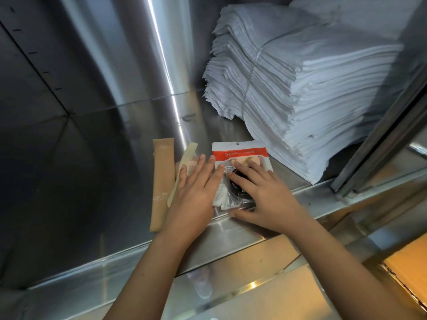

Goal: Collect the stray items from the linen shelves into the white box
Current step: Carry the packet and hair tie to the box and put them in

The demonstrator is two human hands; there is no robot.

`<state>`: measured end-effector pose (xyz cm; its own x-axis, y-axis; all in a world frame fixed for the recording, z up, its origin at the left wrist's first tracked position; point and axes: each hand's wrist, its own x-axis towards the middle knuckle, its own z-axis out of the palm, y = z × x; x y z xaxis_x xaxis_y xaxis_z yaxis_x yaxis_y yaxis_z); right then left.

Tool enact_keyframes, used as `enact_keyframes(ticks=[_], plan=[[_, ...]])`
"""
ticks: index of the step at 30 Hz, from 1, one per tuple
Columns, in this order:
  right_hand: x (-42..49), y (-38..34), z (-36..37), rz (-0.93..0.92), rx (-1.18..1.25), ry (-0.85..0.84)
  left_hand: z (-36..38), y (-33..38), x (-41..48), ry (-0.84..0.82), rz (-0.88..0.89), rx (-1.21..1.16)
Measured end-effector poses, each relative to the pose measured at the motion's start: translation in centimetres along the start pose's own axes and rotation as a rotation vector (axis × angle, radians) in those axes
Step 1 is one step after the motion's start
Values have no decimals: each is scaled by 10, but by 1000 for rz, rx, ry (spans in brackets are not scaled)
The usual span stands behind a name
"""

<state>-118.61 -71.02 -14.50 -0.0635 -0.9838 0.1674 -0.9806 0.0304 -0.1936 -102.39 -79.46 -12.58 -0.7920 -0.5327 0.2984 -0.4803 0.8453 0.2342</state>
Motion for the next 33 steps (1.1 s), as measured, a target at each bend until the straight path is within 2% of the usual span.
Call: enact_keyframes(ticks=[5,12,18,25,33], plan=[[-4,-4,-3,10,-76,-20,2,1,1,-10,40,18],[-16,-18,-5,-29,-174,37,4,5,-2,9,42,2],[-27,-17,0,-135,-221,268,3,21,-12,73,-10,25],[-40,-12,3,-195,-295,392,-4,45,-34,125,-62,67],[-63,-39,-11,-318,-207,500,-25,74,-86,159,-189,191]])
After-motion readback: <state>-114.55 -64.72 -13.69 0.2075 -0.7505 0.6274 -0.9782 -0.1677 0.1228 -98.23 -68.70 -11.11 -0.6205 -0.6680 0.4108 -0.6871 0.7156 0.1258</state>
